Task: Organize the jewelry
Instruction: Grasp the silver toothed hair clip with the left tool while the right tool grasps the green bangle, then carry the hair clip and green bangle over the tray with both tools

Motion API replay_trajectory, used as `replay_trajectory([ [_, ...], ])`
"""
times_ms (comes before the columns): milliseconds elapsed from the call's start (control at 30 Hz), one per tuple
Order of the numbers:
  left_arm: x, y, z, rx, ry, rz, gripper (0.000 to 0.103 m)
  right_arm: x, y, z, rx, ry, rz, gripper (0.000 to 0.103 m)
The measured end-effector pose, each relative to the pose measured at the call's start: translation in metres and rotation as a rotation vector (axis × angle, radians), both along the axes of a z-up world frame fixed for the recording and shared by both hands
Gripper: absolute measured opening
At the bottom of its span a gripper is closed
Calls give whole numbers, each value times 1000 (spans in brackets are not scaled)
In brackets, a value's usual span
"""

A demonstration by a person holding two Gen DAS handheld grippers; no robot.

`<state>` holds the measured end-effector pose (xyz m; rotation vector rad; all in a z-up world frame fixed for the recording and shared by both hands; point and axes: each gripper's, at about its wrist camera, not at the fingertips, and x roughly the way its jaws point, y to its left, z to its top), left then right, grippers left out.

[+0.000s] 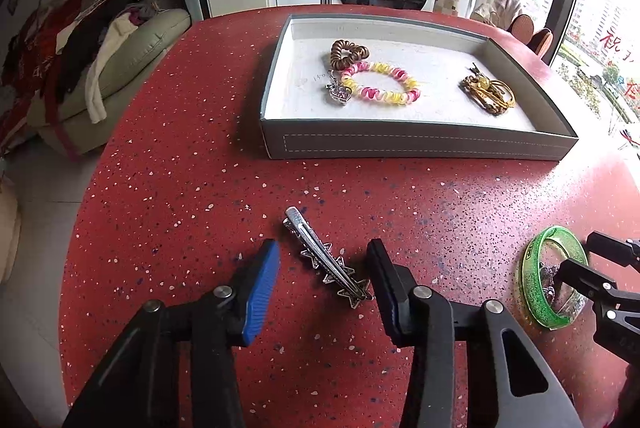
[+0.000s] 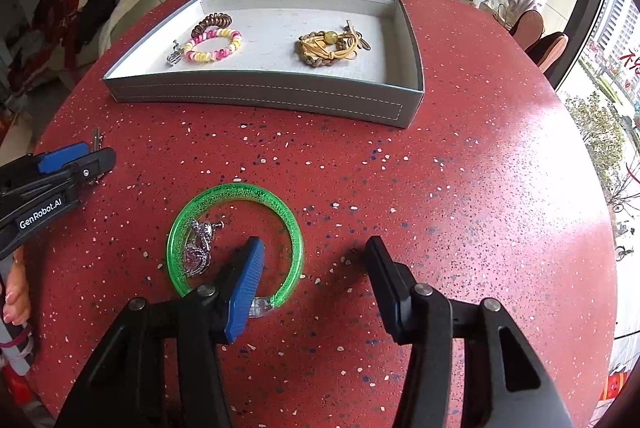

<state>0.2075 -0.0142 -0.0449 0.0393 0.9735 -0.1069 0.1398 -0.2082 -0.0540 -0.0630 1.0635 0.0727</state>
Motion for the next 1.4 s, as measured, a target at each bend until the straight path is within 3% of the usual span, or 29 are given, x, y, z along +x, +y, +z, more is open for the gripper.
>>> replay_trajectory([
  [133, 0, 1, 1, -2, 1, -10, 50, 1, 2, 1, 3, 2, 11, 39],
  [233, 0, 3, 2, -8, 1, -17, 37, 0, 5, 2, 4, 3, 28, 25],
  [300, 0, 5, 3, -24, 1, -26, 34, -1, 8, 2, 5, 1, 37, 9],
  [333, -1, 5, 4, -29, -1, -30, 32, -1, 8, 2, 5, -1, 36, 8],
  [1000, -16, 11, 48, -113, -71, -106, 30, -4, -25, 39, 176, -79, -32, 8],
  [1400, 11, 2, 89, -141, -138, -129, 30, 31, -39, 75, 227, -128, -46, 8],
])
